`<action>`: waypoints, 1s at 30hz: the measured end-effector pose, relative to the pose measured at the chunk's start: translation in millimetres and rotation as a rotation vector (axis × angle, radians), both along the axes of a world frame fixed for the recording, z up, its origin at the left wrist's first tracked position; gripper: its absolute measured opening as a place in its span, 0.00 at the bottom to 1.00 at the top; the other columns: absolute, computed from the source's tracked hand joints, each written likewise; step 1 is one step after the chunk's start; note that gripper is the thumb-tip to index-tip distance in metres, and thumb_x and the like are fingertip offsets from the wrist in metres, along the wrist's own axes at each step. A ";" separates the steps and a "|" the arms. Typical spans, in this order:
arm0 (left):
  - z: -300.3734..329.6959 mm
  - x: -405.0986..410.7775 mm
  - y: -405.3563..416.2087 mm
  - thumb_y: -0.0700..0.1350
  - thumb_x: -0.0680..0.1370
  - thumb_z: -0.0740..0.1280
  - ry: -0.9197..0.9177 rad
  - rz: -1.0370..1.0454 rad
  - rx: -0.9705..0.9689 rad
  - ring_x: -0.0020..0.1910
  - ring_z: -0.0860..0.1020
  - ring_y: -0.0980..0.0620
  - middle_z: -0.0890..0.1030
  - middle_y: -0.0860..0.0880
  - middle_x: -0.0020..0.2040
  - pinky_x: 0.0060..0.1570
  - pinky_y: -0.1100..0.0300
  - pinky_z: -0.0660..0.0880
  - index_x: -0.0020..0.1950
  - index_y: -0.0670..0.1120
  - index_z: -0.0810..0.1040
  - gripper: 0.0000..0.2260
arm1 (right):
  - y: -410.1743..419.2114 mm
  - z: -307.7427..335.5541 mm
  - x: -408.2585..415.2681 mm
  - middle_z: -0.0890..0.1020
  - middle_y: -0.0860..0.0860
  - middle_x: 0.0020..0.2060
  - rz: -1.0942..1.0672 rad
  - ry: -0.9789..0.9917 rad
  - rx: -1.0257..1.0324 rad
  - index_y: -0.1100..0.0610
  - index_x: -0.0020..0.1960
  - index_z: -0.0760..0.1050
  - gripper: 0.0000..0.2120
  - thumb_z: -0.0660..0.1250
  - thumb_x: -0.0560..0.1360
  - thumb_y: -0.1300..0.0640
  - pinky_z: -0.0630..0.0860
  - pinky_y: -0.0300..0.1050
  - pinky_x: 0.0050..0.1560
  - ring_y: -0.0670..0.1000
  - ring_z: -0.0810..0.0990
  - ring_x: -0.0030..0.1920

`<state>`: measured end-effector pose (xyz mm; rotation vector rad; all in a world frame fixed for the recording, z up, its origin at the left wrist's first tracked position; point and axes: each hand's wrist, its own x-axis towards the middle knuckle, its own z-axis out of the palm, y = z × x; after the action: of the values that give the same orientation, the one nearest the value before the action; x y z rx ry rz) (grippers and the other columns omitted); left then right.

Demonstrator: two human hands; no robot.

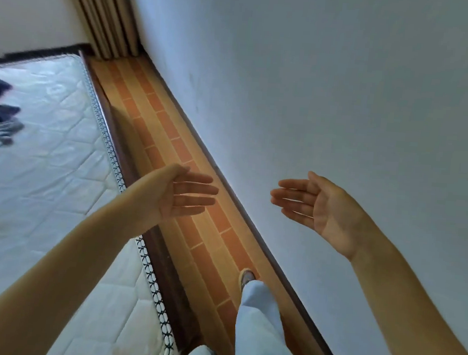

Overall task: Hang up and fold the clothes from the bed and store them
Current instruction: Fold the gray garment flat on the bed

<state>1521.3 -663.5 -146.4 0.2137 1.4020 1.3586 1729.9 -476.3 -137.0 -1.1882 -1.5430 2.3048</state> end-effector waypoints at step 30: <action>28.3 -327.1 82.7 0.46 0.83 0.53 0.139 0.751 -0.034 0.56 0.82 0.43 0.83 0.42 0.57 0.56 0.51 0.79 0.61 0.39 0.78 0.18 | 157.0 12.2 -525.8 0.85 0.54 0.53 0.836 0.102 0.012 0.60 0.58 0.80 0.24 0.49 0.85 0.47 0.77 0.47 0.59 0.54 0.84 0.55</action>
<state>1194.2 -580.8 -118.1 -0.2803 1.7049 1.9485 1204.1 -319.3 -124.8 -0.4190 -2.3132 2.7214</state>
